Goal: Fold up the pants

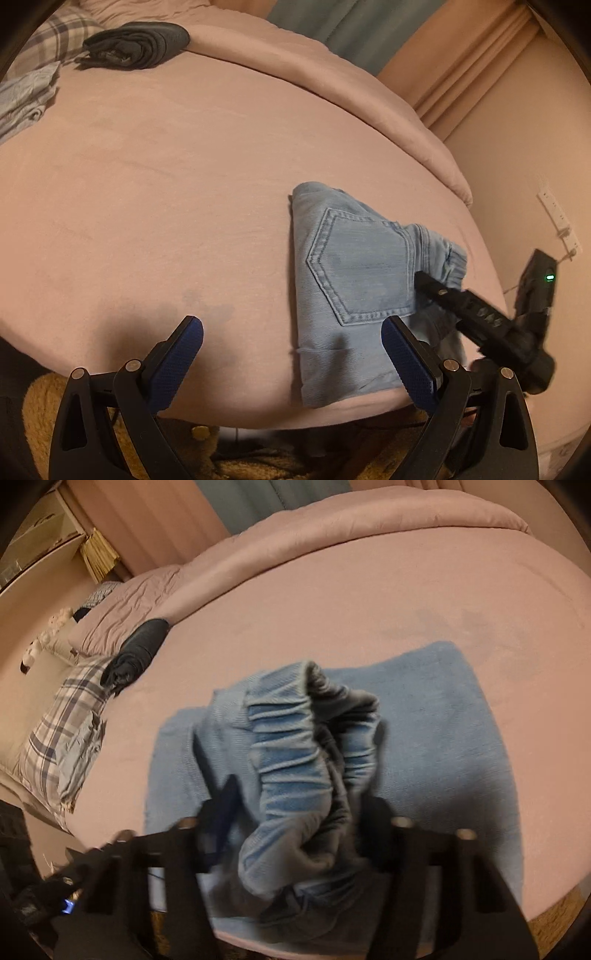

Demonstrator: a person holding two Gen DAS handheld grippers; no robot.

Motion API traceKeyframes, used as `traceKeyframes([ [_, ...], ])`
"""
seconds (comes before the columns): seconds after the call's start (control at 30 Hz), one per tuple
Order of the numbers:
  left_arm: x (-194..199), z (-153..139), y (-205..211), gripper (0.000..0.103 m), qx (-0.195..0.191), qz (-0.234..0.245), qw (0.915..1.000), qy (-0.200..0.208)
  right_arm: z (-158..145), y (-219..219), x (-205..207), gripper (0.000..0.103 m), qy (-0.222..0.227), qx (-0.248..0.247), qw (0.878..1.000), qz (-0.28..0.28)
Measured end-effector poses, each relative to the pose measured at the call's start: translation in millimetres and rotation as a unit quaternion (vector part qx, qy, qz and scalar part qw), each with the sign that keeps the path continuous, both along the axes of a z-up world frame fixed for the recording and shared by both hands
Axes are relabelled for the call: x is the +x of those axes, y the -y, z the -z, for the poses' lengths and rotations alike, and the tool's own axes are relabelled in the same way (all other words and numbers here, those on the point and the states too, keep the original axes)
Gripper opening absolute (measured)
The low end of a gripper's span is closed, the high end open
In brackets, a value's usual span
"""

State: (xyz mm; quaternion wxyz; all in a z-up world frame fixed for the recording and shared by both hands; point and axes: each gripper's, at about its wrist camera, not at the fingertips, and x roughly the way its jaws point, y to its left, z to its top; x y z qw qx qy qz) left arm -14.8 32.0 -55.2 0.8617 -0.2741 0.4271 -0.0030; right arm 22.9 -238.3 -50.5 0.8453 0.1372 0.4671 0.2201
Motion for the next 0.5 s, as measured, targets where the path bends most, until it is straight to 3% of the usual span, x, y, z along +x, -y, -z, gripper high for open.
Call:
traceKeyframes([
  [0.1,5,-1,5,0.096,-0.019,0.015,0.9997,0.01,-36,16,-9,0.038,0.033,0.049,0.998,0.003],
  [0.2,12,-1,17,0.096,-0.029,0.035,0.9988,0.017,-76,38,-30,0.038,0.104,0.026,0.994,0.037],
  [0.27,17,4,25,0.096,-0.035,0.046,0.9982,0.014,-82,55,-35,0.038,0.117,0.016,0.991,0.067],
  [0.33,23,12,34,0.096,-0.044,0.058,0.9973,0.007,-67,66,-29,0.039,0.09,-0.002,0.993,0.073],
  [0.43,36,26,49,0.096,-0.048,0.082,0.9954,-0.01,-16,74,-8,0.04,-0.005,-0.04,0.996,0.082],
  [0.5,40,34,56,0.094,-0.037,0.087,0.9954,-0.014,3,74,-3,0.048,-0.015,-0.06,0.994,0.09],
])
